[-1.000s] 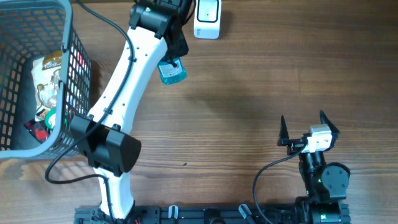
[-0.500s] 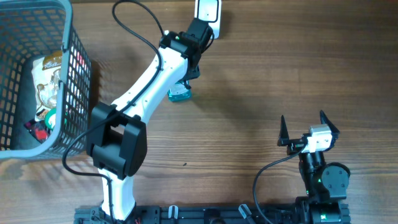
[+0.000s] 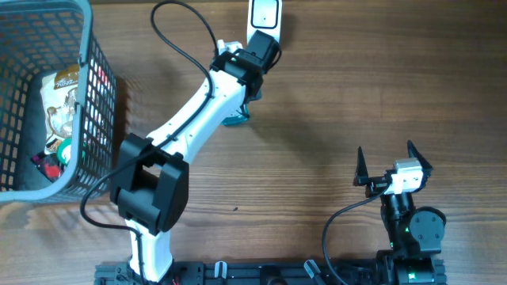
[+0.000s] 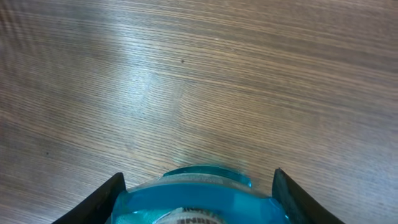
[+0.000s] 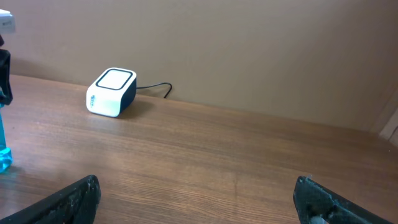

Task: Scan the item barcode
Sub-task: 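Lift the bottle out and carry it to the white scanner, then lower the bottle onto the table in front of the scanner and release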

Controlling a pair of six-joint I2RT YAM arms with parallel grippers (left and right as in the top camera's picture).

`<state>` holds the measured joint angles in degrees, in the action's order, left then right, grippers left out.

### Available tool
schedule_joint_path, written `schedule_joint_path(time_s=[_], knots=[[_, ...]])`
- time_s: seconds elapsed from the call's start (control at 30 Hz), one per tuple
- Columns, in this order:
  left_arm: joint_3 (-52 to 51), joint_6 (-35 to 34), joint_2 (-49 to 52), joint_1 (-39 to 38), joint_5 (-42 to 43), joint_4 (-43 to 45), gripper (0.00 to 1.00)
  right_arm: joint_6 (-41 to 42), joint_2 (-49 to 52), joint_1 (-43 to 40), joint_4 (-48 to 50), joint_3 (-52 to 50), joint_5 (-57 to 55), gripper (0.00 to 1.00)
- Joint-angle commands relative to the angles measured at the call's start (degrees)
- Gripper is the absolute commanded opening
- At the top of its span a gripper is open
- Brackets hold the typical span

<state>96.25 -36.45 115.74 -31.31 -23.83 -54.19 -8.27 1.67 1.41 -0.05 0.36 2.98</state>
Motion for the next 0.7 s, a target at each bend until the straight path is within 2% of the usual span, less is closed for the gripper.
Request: schedule_joint_path(time_s=[0.0,0.1,0.2,0.47,0.63,0.67], knots=[[-1.70,0.00,0.22,-2.51,0.79,-0.92,0.52,-0.74,0.00,0.07,0.13,-0.04,0.94,1.00],[-1.70,-0.02,0.13,-3.52,0.33,-1.27,0.55,-0.72,0.00,0.07,0.13,-0.04,0.94,1.00],[-1.70,-0.26,0.13,-3.96,0.22,-1.57,0.67,-0.72,0.00,0.07,0.13,-0.04,0.94,1.00],[-1.70,-0.22,-1.14,-3.96,-0.28,-2.16,0.75,-0.72,0.00,0.07,0.15,-0.04,0.94,1.00],[-1.70,-0.15,-4.13,-3.96,-0.96,-2.16,1.00,-0.72,0.00,0.07,0.13,-0.04,0.94,1.00],[-1.70,-0.09,-4.94,-3.96,-1.18,-2.19,1.00,-0.72,0.00,0.07,0.13,-0.04,0.94,1.00]])
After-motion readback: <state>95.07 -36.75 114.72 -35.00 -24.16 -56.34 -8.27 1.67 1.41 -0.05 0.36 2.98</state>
